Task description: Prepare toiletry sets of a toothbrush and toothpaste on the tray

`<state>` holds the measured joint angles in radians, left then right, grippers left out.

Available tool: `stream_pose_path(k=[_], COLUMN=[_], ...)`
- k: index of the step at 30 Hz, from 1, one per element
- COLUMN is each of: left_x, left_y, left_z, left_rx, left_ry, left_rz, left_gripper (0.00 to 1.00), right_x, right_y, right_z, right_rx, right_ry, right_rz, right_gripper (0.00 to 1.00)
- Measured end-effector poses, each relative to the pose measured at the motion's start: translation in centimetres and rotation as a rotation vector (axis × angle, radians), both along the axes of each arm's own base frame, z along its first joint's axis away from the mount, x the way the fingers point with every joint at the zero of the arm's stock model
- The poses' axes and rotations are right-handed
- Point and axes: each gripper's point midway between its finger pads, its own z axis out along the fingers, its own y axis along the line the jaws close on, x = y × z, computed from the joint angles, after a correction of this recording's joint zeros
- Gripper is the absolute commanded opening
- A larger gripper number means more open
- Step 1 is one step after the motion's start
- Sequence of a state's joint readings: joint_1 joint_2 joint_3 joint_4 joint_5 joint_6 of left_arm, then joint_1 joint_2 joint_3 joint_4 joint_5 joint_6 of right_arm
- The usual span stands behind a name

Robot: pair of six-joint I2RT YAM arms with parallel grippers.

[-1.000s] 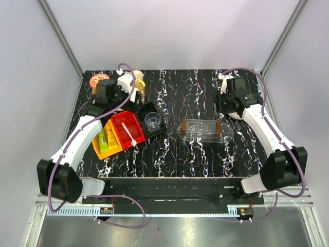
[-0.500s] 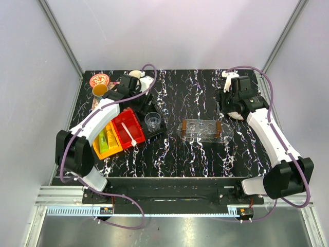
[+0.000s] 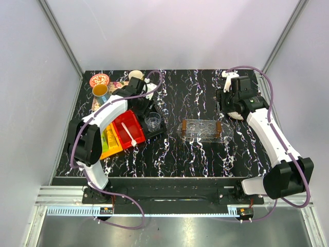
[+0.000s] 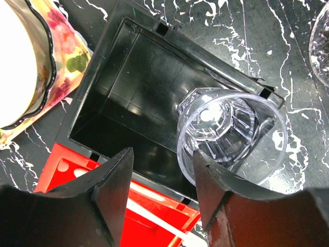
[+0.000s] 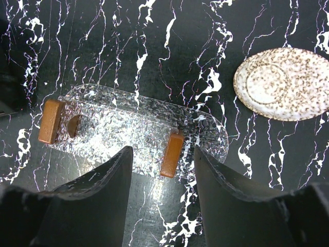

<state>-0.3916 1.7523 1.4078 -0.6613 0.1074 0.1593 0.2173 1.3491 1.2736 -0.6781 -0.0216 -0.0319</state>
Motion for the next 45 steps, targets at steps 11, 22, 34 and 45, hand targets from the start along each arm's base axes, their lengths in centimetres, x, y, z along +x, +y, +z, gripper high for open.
stream_pose_path(k=[11, 22, 34, 45], left_x=[0.1, -0.6, -0.5, 1.4], left_y=[-0.4, -0.8, -1.2, -1.9], left_z=[-1.6, -3.2, -3.0, 1.8], left_rx=[0.017, 0.024, 0.020, 0.001], left_ry=[0.057, 0.116, 0.129, 0.070], left_rz=[0.000, 0.001, 0.004, -0.003], left_gripper=[0.42, 0.28, 0.00, 0.00], right_x=[-0.1, -0.1, -0.2, 0.7], right_y=[0.1, 0.1, 0.2, 1.0], right_z=[-0.2, -0.6, -0.6, 2.1], right_rx=[0.006, 0.005, 0.008, 0.039], right_ry=[0.005, 0.010, 0.011, -0.025], right_rz=[0.003, 0.003, 0.007, 0.036], right_gripper=[0.56, 0.55, 0.55, 0.56])
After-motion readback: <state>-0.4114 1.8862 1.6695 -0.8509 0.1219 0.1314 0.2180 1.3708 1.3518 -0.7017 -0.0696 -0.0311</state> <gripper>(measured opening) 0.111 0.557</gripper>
